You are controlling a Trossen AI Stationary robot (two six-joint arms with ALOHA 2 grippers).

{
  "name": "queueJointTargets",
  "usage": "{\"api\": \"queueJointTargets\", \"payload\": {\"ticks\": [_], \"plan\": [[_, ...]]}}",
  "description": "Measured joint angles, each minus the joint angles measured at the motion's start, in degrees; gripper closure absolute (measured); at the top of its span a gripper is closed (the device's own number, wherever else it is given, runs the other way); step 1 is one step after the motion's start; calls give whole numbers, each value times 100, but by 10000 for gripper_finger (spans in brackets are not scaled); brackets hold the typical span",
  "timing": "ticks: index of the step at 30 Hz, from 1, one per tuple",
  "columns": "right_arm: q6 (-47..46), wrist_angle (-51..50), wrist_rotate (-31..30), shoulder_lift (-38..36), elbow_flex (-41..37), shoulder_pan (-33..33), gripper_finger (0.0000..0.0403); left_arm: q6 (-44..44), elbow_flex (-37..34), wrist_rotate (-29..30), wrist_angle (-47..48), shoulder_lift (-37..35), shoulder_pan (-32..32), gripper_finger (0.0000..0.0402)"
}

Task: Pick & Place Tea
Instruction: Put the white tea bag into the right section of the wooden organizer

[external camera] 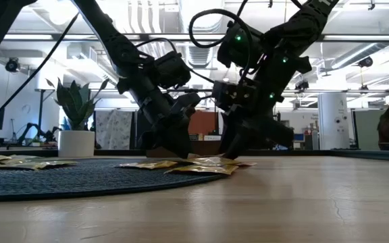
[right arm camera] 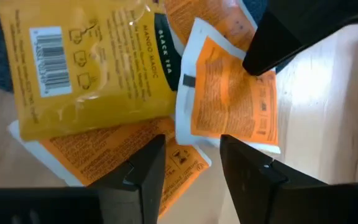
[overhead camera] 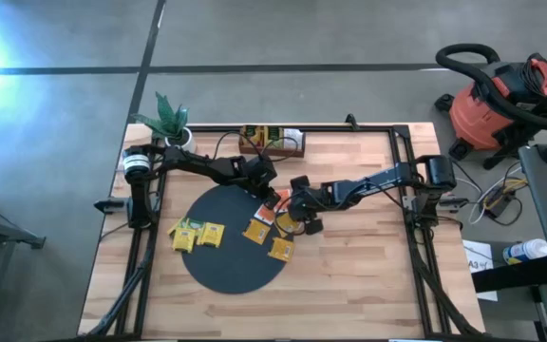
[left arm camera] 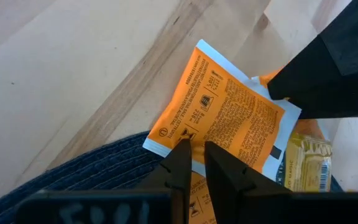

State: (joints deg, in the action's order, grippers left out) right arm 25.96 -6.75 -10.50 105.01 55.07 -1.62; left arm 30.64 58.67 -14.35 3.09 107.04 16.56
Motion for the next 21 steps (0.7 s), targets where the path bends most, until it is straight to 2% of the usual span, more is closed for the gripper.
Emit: {"api": "queueJointTargets", "payload": {"ticks": [9, 21], "plan": [[275, 241, 4, 9, -2, 1, 264, 105, -7, -205, -212, 7, -11, 356], [275, 232, 45, 9, 0, 0, 319, 117, -7, -264, -216, 7, -11, 355]]}}
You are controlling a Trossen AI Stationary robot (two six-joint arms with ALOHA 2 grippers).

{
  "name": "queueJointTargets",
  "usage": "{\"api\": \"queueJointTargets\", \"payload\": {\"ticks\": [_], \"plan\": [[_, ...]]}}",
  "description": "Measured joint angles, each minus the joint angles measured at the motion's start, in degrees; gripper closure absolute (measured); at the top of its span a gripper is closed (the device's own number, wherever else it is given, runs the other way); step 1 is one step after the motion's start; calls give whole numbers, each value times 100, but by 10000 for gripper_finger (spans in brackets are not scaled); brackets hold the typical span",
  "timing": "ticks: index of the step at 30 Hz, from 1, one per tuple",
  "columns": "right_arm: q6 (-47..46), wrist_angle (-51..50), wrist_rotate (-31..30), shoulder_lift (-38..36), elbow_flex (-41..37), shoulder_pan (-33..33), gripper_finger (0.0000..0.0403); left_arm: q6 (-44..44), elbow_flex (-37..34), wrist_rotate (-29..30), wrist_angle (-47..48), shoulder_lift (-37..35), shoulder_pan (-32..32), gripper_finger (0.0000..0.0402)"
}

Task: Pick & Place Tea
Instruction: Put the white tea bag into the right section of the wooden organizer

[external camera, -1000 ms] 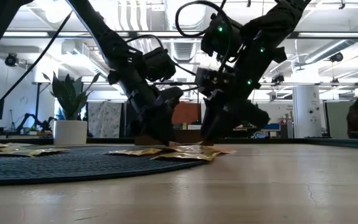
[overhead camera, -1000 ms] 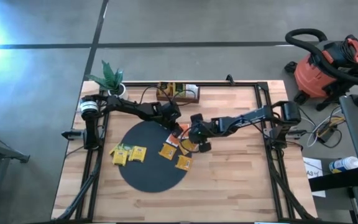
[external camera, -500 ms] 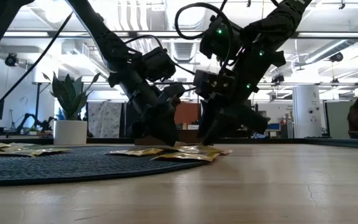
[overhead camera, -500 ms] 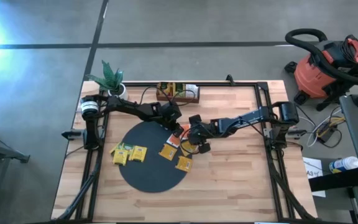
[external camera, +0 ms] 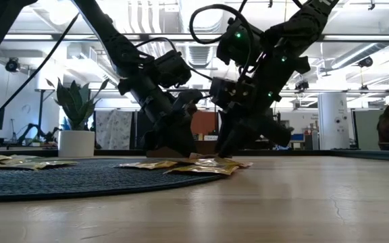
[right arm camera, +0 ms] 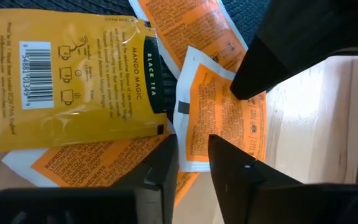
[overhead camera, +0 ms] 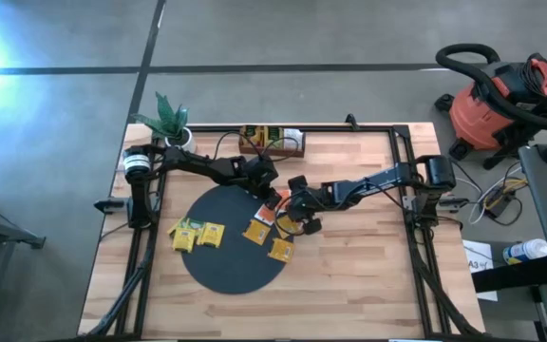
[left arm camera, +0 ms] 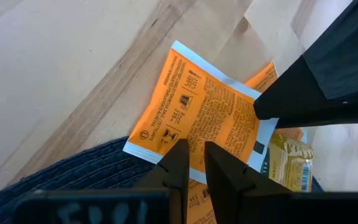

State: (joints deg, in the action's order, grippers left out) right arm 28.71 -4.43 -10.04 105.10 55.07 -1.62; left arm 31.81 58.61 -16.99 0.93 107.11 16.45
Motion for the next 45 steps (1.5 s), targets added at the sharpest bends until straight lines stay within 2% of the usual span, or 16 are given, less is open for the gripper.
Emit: {"api": "queueJointTargets", "payload": {"ticks": [11, 16, 21, 27, 31, 36, 40, 45], "plan": [[-4, -126, 8, 0, 0, -5, 389, 4, 0, -55, -6, 0, -4, 355], [-51, -122, 111, -2, 0, -14, 394, 4, 2, -57, -11, 0, -4, 355], [-614, -244, 108, -196, 15, -37, 394, -136, 2, -36, 9, -139, -4, 355], [-1410, -425, 109, -747, 76, -269, 394, -363, 20, 667, -2, -830, -2, 355], [-1589, -534, 265, -1187, 79, -736, 394, -498, 20, 1184, 24, -1422, 0, 355], [-1952, -1025, 1157, -1612, 242, -1791, 394, -515, 20, 1518, 108, -1955, 0, 355], [-1410, -1743, 1686, -1496, 902, -2539, 394, -430, 20, 1595, 116, -2109, 0, 355], [-940, -2283, 2383, -836, 1937, -3126, 394, -235, 17, 1638, 168, -2061, -2, 355]]}}
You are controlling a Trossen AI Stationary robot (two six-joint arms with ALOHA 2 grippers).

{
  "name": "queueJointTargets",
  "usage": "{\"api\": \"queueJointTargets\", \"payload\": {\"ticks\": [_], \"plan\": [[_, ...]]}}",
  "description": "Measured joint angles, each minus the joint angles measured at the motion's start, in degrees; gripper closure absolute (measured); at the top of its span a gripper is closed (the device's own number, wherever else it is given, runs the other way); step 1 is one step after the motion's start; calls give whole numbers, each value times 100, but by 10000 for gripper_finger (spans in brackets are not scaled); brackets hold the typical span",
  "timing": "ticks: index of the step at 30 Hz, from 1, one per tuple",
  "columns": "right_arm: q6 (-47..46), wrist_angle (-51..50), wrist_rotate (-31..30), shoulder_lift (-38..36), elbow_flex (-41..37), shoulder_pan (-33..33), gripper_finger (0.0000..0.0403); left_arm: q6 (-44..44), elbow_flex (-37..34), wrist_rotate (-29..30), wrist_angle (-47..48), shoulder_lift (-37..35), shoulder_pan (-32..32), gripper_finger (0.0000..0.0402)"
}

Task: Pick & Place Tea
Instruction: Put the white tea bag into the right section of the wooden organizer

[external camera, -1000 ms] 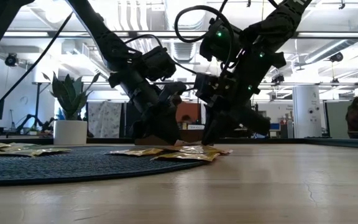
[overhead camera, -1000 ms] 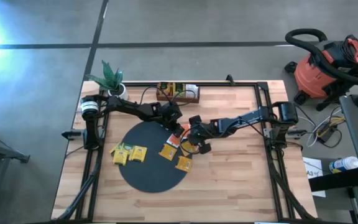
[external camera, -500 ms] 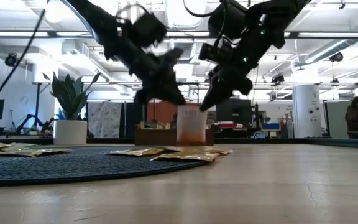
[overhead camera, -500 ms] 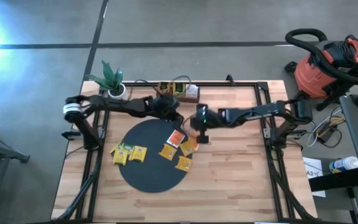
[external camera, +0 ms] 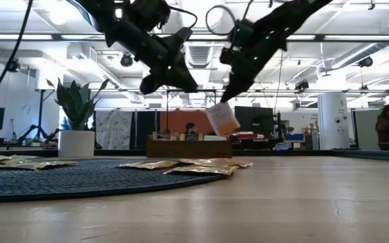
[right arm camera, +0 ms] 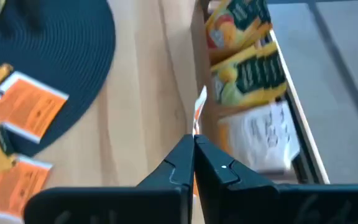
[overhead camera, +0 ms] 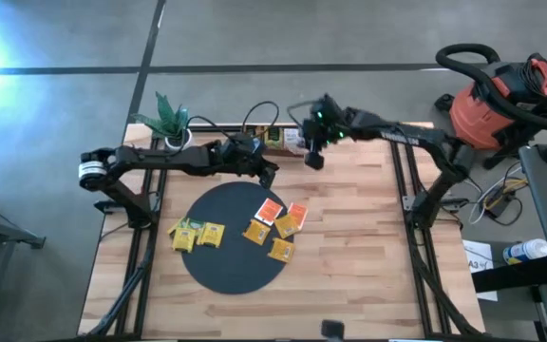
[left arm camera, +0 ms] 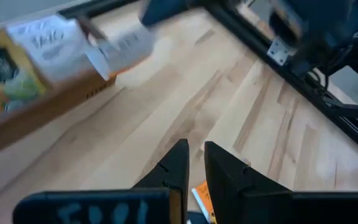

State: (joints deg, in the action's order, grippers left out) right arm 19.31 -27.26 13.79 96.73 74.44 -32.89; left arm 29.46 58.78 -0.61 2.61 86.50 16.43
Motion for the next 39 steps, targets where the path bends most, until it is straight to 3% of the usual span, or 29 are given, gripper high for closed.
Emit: {"api": "queueJointTargets", "payload": {"ticks": [10, 27, 39], "plan": [[-451, -187, 564, 1006, 1040, -518, 394, 257, -9, 14, 479, 64, -118, 355], [-1420, 965, 1198, 1003, 352, -884, 394, 318, -35, 78, 505, 66, -230, 355], [-1459, 1215, 1239, 987, 301, -867, 394, 406, -109, 119, 514, 70, -234, 355]]}}
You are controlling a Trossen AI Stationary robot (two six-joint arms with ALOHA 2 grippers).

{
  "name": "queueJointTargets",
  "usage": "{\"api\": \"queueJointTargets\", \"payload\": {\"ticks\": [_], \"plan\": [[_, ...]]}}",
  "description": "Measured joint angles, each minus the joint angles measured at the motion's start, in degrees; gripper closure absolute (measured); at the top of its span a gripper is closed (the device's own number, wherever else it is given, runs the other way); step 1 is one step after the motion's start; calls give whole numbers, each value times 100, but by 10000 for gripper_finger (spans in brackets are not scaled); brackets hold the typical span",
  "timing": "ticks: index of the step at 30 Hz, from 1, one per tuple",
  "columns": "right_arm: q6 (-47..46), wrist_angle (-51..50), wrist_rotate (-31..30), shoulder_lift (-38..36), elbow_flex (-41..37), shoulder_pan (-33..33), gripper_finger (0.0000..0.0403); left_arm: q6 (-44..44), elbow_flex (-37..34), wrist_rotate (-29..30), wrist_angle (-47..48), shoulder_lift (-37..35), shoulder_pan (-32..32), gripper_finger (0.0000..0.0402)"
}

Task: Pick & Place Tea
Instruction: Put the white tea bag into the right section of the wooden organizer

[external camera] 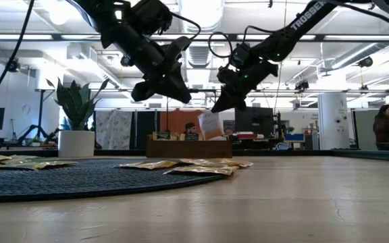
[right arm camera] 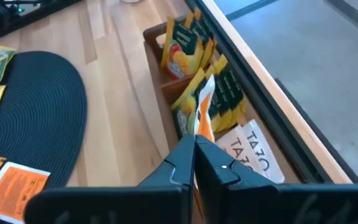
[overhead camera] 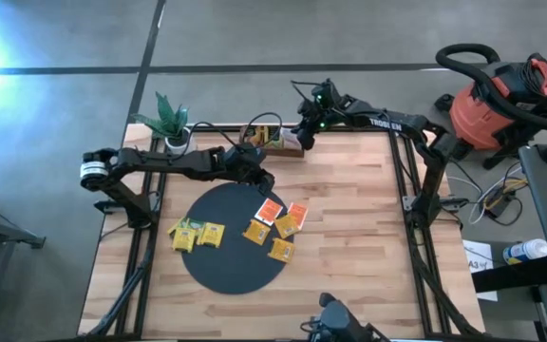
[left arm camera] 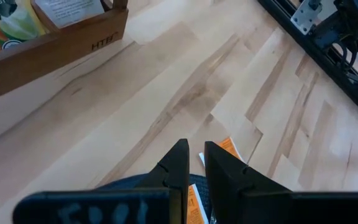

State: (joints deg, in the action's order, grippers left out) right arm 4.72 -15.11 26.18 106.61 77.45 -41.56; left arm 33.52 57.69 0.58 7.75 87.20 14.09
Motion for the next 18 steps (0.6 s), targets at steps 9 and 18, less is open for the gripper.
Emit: {"api": "queueJointTargets", "payload": {"ticks": [9, 18], "plan": [[209, 5, -39, 0, -186, -16, 394, -4, 0, 74, -4, 0, 0, 355], [52, 506, -68, 7, -538, -35, 394, -46, 0, 87, 0, 0, 0, 355]]}}
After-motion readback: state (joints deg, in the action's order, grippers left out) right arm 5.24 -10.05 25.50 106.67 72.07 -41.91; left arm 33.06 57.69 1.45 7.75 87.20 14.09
